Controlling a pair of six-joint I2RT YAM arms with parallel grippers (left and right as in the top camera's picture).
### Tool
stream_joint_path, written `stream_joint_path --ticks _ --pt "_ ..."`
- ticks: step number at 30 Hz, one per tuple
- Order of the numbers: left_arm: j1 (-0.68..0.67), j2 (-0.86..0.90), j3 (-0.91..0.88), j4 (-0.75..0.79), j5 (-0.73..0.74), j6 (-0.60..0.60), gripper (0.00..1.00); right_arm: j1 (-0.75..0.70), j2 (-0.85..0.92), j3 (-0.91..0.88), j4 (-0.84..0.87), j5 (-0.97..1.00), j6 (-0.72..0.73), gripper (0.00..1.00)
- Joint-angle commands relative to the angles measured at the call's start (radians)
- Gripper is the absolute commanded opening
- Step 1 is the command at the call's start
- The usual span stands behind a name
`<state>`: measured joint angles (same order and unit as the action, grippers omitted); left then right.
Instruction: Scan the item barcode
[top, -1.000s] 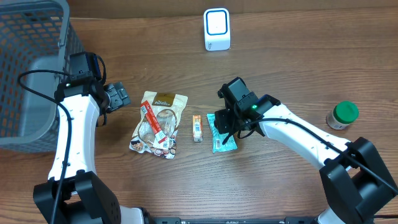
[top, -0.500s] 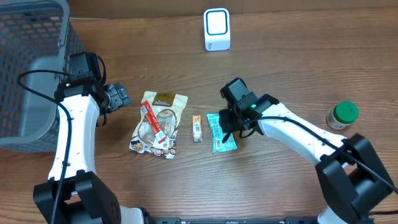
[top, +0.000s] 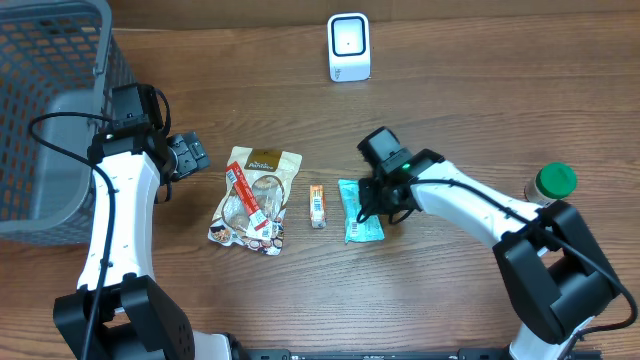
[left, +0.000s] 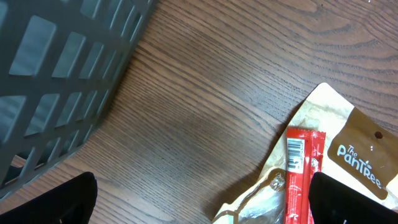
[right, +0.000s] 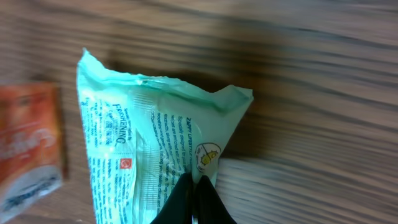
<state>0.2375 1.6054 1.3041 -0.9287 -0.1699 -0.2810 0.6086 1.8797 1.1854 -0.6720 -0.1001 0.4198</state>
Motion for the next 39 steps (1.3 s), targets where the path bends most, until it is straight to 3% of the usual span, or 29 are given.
stream_joint_path --ticks 1,9,11,14,17,24,27,29,39 --pt "-0.002 -0.008 0.006 -0.002 -0.013 0.011 1.0 -0.098 0.002 -0.002 -0.035 0.017 0.03 0.04" --pt "-0.002 -0.008 0.006 -0.002 -0.013 0.011 1.0 -0.217 -0.004 0.001 -0.071 0.002 -0.007 0.04" --pt "-0.002 -0.008 0.006 -0.002 -0.013 0.011 1.0 -0.228 -0.007 0.006 -0.068 -0.024 -0.062 0.1" --pt "-0.002 -0.008 0.006 -0.002 -0.013 0.011 1.0 -0.237 -0.008 0.038 -0.095 -0.032 -0.092 0.29" --pt "-0.002 -0.008 0.006 -0.002 -0.013 0.011 1.0 -0.24 -0.008 0.088 -0.146 -0.032 -0.096 0.35" --pt "-0.002 -0.008 0.006 -0.002 -0.013 0.011 1.0 -0.238 -0.008 0.171 -0.253 -0.178 -0.126 0.27" --pt "-0.002 -0.008 0.006 -0.002 -0.013 0.011 1.0 -0.237 -0.007 0.15 -0.249 -0.287 -0.126 0.17" --pt "-0.002 -0.008 0.006 -0.002 -0.013 0.011 1.0 -0.236 -0.007 0.129 -0.242 -0.317 -0.125 0.04" --pt "-0.002 -0.008 0.006 -0.002 -0.013 0.011 1.0 -0.225 -0.005 -0.048 -0.019 -0.42 -0.085 0.04"
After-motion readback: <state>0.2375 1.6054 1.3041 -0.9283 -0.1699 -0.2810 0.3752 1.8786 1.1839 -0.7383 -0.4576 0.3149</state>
